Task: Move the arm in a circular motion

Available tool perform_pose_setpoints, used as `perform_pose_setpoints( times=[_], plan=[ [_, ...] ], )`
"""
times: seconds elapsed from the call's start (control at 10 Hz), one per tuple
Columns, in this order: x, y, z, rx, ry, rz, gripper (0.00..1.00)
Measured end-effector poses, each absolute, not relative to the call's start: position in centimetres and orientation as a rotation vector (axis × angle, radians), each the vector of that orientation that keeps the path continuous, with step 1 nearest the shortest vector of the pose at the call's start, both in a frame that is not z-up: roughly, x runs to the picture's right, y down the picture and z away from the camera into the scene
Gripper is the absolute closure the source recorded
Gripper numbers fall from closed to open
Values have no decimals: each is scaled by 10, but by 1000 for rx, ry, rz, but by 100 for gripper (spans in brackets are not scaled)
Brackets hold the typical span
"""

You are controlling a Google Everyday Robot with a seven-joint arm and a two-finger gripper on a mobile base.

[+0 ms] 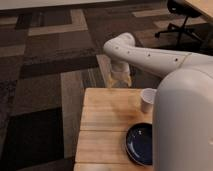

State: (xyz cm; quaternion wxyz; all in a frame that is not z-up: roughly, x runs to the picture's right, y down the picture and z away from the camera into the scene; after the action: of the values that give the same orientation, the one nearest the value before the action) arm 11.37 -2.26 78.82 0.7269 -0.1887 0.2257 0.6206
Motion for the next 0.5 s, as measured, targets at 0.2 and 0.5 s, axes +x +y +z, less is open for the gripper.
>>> perform_pose_setpoints(
  times=[0.2,0.5],
  plan=[
    [162,-30,779,-365,493,1393,35],
    [257,-19,722,-260,538,1475,35]
  ],
)
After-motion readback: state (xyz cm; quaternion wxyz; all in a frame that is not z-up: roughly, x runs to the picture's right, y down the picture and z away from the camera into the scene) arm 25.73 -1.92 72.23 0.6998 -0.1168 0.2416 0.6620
